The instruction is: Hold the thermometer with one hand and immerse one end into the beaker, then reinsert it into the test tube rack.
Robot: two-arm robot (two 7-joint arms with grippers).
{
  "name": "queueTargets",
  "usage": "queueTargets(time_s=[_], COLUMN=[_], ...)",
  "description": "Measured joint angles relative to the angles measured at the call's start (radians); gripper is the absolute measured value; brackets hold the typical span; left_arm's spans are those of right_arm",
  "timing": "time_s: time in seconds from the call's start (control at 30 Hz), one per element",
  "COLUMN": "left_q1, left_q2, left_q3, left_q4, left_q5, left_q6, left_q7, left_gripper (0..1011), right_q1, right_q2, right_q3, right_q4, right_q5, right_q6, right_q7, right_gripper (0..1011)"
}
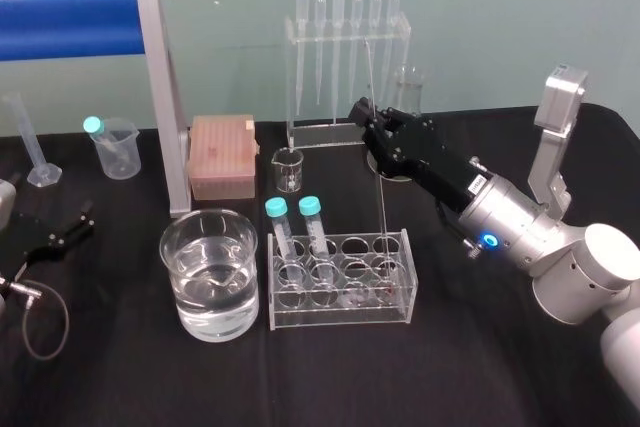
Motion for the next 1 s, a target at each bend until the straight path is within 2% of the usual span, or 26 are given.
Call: queueTargets(time_s=[0.73,0.93,1.0], left_q1=[0.000,0.000,0.000], left_q2=[0.000,0.000,0.000], left_q3=[0.000,0.000,0.000], left_q4=[0.000,0.000,0.000], left_q5=[0.000,0.000,0.000], left_q6=[0.000,0.000,0.000], left_q7=[0.000,0.000,0.000], left_gripper=[1008,1008,1008], right_q1=[-0.001,-0.001,0.000], right_q2=[0.000,0.000,0.000], right_q3=[0.000,0.000,0.000], right_q4=[0.000,0.000,0.000], right_q5=[-0.001,-0.001,-0.001], right_q6=[0.002,0.002,0.001], right_q7=[-0.003,-0.003,-0.002], right_gripper=[54,189,273])
